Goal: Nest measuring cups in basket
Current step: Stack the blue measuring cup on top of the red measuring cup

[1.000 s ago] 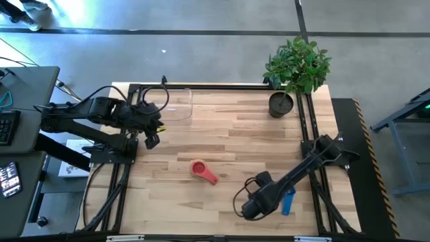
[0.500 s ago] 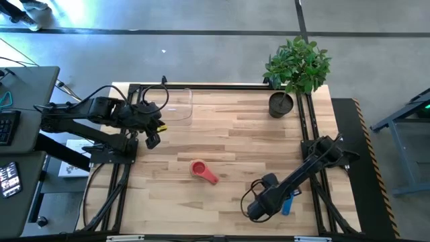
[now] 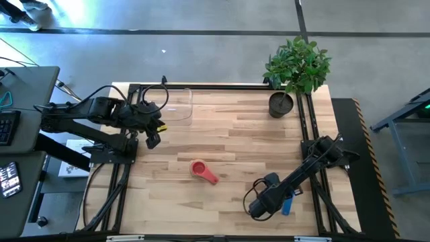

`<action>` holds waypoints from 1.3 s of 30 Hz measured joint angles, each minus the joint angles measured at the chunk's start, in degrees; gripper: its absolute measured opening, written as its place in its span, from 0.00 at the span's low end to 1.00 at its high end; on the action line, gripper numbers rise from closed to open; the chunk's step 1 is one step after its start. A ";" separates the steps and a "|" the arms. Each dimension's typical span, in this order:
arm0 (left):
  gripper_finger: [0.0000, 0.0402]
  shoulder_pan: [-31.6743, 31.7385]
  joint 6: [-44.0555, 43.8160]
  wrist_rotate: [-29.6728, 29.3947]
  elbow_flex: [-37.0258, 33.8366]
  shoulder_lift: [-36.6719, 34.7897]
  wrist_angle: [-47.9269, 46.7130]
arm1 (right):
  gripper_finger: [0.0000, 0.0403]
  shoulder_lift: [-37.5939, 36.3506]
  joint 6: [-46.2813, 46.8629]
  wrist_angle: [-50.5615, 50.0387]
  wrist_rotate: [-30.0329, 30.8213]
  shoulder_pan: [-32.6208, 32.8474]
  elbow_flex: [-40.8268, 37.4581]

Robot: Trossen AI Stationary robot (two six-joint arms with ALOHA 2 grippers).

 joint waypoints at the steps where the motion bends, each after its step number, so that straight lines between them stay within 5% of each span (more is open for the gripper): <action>1: 0.21 0.00 0.00 0.00 0.00 0.00 -0.02 | 0.19 0.00 -0.03 -0.08 0.09 0.00 0.00; 9: 0.21 0.00 0.02 -0.02 0.00 0.00 -0.02 | 0.19 0.02 0.98 -0.31 3.05 0.00 -0.08; 18: 0.21 0.00 0.04 -0.02 0.00 0.00 -0.02 | 0.19 0.04 0.54 4.39 -1.38 0.02 -4.04; 25: 0.21 0.00 0.04 -0.04 0.00 0.00 -0.03 | 0.03 0.04 0.48 4.50 -1.46 0.00 -4.09; 31: 0.21 0.00 0.07 -0.04 0.00 0.00 -0.02 | 0.02 0.02 -1.58 4.63 -2.10 -0.53 -3.50; 39: 0.21 0.00 0.07 -0.02 0.00 0.00 -0.04 | 0.01 -1.18 -3.11 0.71 6.94 -3.94 5.31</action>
